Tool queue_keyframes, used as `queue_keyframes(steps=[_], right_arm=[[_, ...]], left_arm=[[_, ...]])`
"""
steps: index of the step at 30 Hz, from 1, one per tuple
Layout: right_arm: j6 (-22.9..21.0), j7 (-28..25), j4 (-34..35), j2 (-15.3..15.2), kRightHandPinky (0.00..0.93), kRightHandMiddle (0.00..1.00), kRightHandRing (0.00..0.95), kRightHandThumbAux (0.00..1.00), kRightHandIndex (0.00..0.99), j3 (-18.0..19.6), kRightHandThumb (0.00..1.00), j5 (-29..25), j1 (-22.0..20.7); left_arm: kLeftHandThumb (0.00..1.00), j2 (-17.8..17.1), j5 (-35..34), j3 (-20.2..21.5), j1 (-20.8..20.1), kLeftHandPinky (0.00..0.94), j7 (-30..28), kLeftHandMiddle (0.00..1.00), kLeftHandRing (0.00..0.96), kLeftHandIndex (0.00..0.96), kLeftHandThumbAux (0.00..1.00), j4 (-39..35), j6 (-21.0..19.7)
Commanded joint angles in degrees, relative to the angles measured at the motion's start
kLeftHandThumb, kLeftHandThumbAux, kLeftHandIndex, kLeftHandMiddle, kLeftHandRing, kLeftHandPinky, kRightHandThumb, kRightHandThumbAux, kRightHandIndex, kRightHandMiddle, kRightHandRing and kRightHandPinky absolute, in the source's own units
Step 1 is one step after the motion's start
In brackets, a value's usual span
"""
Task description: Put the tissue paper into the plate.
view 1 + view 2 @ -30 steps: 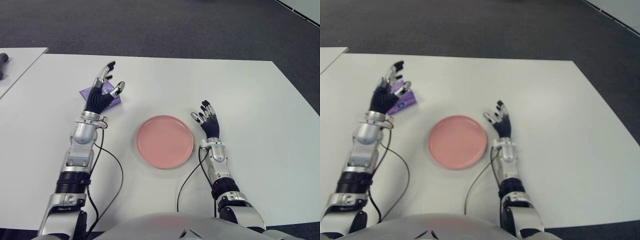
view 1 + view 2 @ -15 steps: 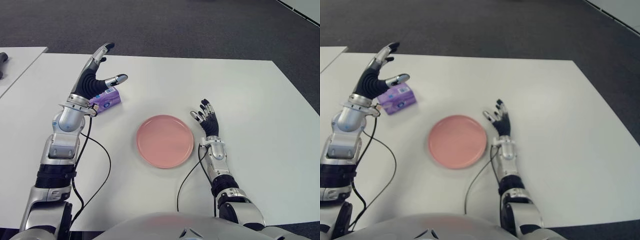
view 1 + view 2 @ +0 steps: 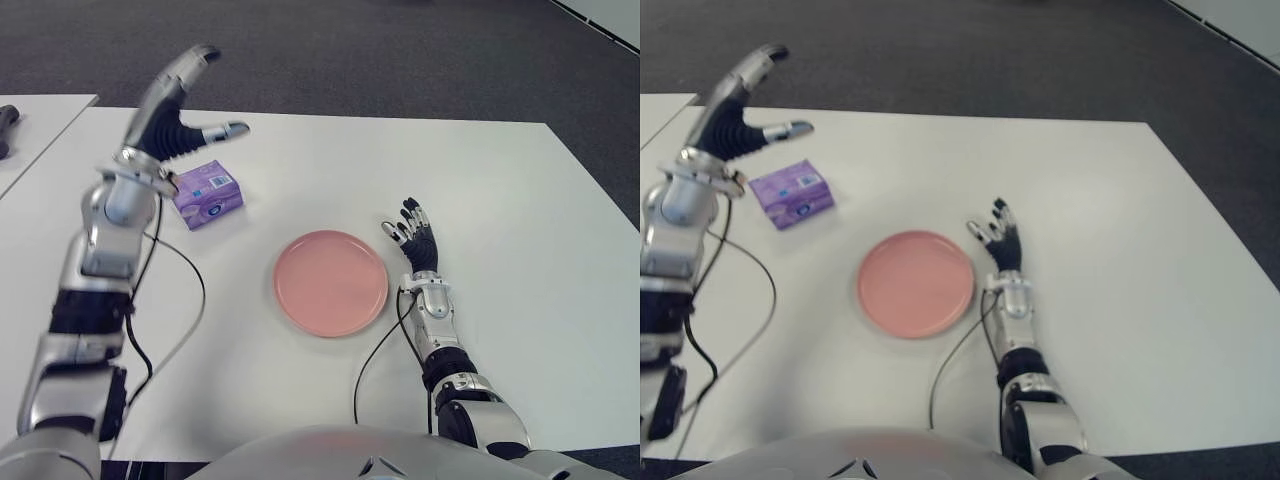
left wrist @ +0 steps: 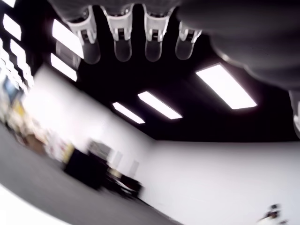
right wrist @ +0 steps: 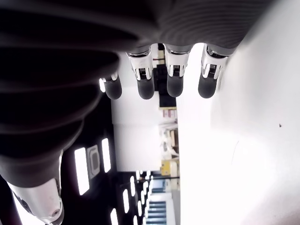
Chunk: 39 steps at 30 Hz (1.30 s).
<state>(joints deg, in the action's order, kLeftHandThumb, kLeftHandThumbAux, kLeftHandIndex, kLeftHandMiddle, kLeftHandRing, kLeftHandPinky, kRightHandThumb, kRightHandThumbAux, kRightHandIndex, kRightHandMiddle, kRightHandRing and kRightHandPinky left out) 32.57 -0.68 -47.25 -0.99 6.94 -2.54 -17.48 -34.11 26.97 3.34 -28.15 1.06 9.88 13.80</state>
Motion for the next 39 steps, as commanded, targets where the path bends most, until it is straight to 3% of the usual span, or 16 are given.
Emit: queue_keyframes(steps=[1, 3, 8, 15, 27, 39], right_arm=[[-1.64, -0.14, -4.37, 0.59, 0.005, 0.0, 0.0, 0.688, 0.0, 0.38, 0.095, -0.44, 2.82], [-1.63, -0.02, -4.74, 0.56, 0.005, 0.0, 0.0, 0.69, 0.0, 0.44, 0.09, -0.35, 2.66], [-1.48, -0.16, -5.05, 0.45, 0.008, 0.0, 0.0, 0.701, 0.0, 0.55, 0.086, -0.36, 2.57], [-1.66, -1.36, -4.92, 0.54, 0.011, 0.0, 0.0, 0.716, 0.0, 0.98, 0.091, -1.16, 2.65], [-1.45, -2.33, -5.08, 0.3, 0.014, 0.0, 0.0, 0.718, 0.0, 1.2, 0.097, -1.47, 2.74], [-1.31, -2.22, -5.66, -0.22, 0.011, 0.0, 0.0, 0.726, 0.0, 1.04, 0.073, -1.05, 2.57]], left_arm=[[0.094, -2.25, 15.27, -9.5, -7.91, 0.0, 9.06, 0.0, 0.0, 0.0, 0.297, 15.3, -1.74], [0.087, -2.24, 21.27, -14.26, -11.52, 0.0, 11.25, 0.0, 0.0, 0.0, 0.27, 21.75, -4.82], [0.096, -0.65, 27.16, -20.48, -17.84, 0.0, 11.97, 0.0, 0.0, 0.0, 0.205, 32.52, -10.69], [0.151, 1.5, 30.78, -27.17, -24.33, 0.0, 13.64, 0.0, 0.0, 0.0, 0.108, 46.49, -13.53], [0.172, 5.56, 32.42, -36.54, -28.85, 0.0, 15.1, 0.0, 0.0, 0.0, 0.026, 61.81, -14.63], [0.16, 6.94, 32.63, -43.32, -28.5, 0.0, 13.09, 0.0, 0.0, 0.0, 0.042, 64.68, -14.29]])
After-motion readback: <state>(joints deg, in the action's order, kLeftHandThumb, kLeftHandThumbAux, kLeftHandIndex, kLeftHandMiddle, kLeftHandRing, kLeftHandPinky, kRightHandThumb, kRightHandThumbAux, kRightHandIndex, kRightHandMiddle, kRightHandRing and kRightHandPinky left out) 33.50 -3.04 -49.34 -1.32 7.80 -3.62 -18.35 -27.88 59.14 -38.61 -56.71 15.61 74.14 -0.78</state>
